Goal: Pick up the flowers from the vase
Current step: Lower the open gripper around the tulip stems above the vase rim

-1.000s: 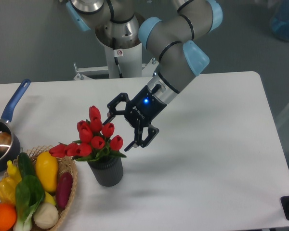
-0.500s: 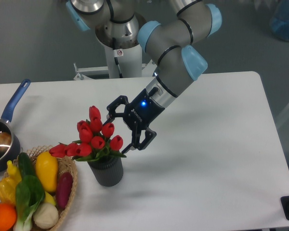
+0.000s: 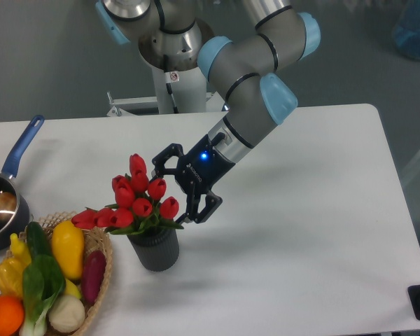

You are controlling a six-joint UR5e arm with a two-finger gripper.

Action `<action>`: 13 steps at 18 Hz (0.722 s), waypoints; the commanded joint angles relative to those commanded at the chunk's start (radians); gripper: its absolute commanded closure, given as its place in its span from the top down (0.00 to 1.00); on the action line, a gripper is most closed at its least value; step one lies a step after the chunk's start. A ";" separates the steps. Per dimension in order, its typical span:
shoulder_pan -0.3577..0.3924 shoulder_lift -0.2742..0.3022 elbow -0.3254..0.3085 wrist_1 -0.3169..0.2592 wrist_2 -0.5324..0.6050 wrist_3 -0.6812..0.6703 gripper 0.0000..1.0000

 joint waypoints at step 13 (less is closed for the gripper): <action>-0.026 -0.020 0.006 0.000 -0.009 -0.006 1.00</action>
